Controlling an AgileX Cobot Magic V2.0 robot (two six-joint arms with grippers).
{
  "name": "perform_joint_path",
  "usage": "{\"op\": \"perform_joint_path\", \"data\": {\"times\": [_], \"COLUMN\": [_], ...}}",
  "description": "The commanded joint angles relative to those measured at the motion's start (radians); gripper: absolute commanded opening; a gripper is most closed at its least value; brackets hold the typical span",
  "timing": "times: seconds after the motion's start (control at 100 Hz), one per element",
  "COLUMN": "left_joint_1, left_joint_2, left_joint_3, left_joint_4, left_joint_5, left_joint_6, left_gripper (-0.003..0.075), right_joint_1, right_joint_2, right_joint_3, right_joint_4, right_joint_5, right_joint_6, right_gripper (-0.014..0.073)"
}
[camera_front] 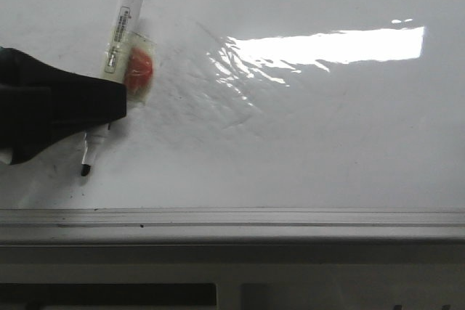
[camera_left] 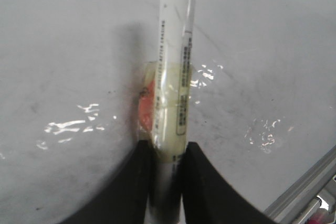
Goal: Write number 8 on whiteboard
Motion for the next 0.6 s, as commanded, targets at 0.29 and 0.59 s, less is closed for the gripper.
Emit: {"op": "perform_joint_path", "data": {"times": [0.29,0.59], "left_joint_1": [-0.002,-0.002], "left_joint_2": [-0.001,-0.001], "left_joint_3": [-0.021,-0.026], "left_joint_4": [0.156,0.430], "left_joint_5": [-0.035,-0.143], "left_joint_6": [-0.010,-0.010], "left_gripper": [-0.0020,-0.0020], "right_joint_1": [0.336,0.592], "right_joint_2": [0.209,0.447], "right_joint_3": [-0.211,-0.400], "right_joint_4": [-0.004,-0.004], "right_joint_5": [-0.075,-0.055], "right_joint_6": [-0.115,-0.115], "right_gripper": [0.0120,0.0280]}}
